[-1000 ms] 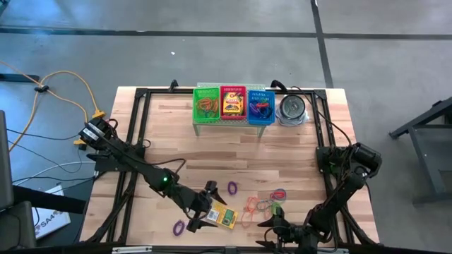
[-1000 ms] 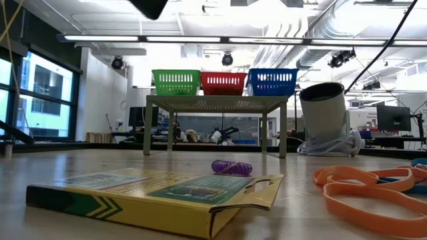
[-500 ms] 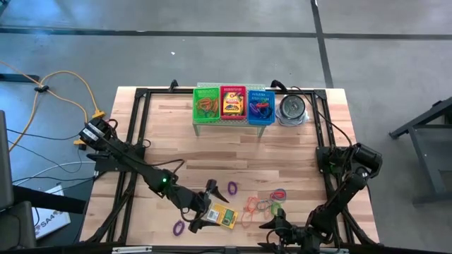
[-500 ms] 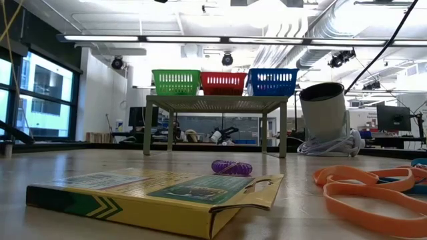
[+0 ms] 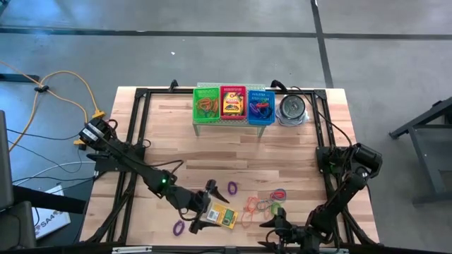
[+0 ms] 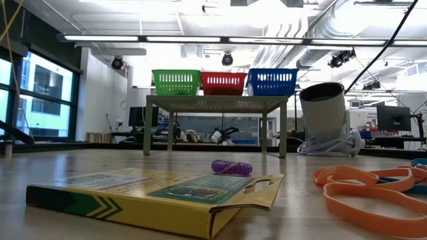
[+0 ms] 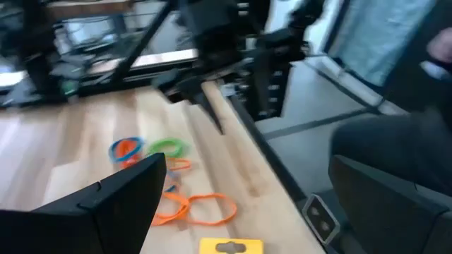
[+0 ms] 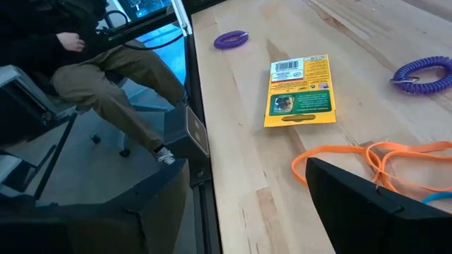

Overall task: Pick & Place Office Desk Supplies
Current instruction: Put the yellow crayon box into the red bin on the shelf

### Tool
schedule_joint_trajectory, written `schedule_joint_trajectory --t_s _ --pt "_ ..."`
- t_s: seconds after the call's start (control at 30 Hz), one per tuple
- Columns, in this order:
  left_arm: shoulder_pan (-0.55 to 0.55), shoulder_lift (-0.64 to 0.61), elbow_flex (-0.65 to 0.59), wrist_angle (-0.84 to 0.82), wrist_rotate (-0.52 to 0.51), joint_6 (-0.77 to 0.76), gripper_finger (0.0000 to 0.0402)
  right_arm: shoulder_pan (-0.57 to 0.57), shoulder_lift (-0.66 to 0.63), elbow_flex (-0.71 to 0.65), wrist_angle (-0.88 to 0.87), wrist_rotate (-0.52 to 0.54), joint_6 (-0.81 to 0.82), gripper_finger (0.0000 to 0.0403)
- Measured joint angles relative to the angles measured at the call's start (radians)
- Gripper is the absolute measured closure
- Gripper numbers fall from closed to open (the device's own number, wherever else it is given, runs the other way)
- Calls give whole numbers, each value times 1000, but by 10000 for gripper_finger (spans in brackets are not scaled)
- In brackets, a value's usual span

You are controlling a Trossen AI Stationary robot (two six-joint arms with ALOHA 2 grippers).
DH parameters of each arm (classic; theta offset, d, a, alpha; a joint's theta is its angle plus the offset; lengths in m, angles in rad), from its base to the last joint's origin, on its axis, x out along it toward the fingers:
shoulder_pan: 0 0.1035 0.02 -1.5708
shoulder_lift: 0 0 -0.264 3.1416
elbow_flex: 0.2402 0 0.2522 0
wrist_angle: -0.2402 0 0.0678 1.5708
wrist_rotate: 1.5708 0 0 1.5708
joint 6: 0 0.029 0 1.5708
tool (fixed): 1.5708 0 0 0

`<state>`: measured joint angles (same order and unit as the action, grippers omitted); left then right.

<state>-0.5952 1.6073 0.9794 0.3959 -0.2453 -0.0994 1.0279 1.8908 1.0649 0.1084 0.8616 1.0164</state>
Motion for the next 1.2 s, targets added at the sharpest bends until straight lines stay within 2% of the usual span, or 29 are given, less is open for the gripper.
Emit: schedule_joint_trajectory --t_s 0.13,0.23,0.4,0.6,0.67,0.83,1.07,1.2 --pt "-11 0 0 8 -101 -115 14 -2 0 0 0 0 -26 129" --pt "-27 0 0 50 -119 -159 14 -9 0 0 0 0 -48 129" --pt "-70 0 0 36 -122 -34 14 -23 0 0 0 0 -78 129" --pt "-105 8 0 -54 -148 -28 14 -28 0 0 -1 -4 -104 129" --pt "-112 24 1 -77 -129 -29 14 -29 0 0 -1 -4 -105 129" --pt "-115 41 -1 -74 -119 -9 14 -32 0 0 -1 -4 -105 129" --pt "-112 42 -1 -49 -119 -141 14 -36 0 0 0 -4 -105 129" --pt "-100 42 -1 -27 -127 -121 14 -36 0 0 -1 -4 -105 129"
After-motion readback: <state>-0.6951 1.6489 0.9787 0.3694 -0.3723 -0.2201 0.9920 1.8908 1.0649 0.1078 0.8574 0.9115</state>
